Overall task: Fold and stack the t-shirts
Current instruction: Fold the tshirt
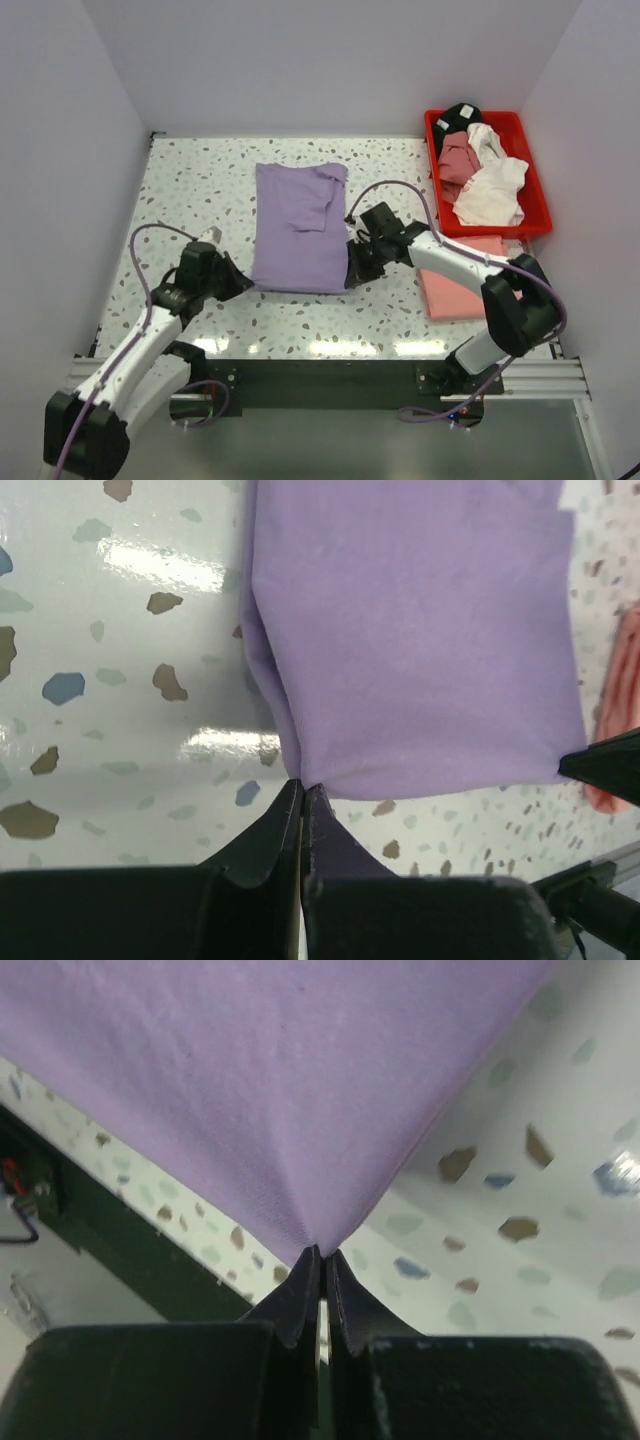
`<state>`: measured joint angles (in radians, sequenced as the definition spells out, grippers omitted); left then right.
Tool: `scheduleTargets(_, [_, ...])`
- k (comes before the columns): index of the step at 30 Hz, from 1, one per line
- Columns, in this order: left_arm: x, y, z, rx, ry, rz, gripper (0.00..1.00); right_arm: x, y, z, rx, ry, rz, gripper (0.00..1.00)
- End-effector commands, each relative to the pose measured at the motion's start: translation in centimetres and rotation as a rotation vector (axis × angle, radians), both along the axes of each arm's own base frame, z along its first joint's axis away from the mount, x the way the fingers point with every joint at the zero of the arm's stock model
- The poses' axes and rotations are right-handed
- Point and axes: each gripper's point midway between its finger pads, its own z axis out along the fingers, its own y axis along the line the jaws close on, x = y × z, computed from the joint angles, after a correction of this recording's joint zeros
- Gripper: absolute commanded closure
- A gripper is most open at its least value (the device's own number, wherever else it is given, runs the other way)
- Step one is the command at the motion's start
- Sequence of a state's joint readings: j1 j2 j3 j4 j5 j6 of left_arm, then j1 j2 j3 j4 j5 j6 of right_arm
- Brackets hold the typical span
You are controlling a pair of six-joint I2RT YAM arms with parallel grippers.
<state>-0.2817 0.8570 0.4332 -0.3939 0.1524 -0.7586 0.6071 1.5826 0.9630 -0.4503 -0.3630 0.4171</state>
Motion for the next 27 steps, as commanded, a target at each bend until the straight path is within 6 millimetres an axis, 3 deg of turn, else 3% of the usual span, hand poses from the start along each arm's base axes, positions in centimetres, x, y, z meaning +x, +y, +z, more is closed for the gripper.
scheduleTargets(1, [-1.8, 0.7, 3.6, -0.017, -0.045, 0.029, 1.0, -5.0, -1.3, 4.0, 0.001, 0.066, 0.114, 1.0])
scheduleTargets(3, [-2.5, 1.4, 5.3, -0.005, -0.069, 0.048, 1.0, -7.6, -1.5, 5.5, 0.035, 0.137, 0.162, 1.0])
scheduleTargets(9, [-3.7, 1.9, 12.4, -0.039, -0.235, 0.046, 1.0, -12.4, -1.4, 11.9, 0.153, 0.185, 0.292, 1.0])
scheduleTargets(11, [-3.9, 2.3, 15.1, -0.049, -0.306, 0.057, 1.0, -13.8, -1.3, 13.3, 0.202, 0.213, 0.326, 1.0])
scheduleTargets(14, [-4.4, 2.6, 17.3, -0.062, -0.371, 0.066, 1.0, -15.5, -1.5, 14.8, 0.25, 0.251, 0.348, 1.0])
scheduleTargets(18, [-4.4, 3.0, 18.3, -0.06, -0.399, 0.082, 1.0, -16.4, -1.4, 16.2, 0.31, 0.262, 0.353, 1.0])
scheduleTargets(22, [-3.8, 3.1, 18.3, -0.06, -0.396, 0.105, 1.0, -16.5, -1.2, 16.0, 0.33, 0.271, 0.347, 1.0])
scheduleTargets(27, [-2.1, 3.0, 18.9, -0.076, -0.426, 0.142, 1.0, -15.0, -0.2, 15.7, 0.359, 0.233, 0.329, 1.0])
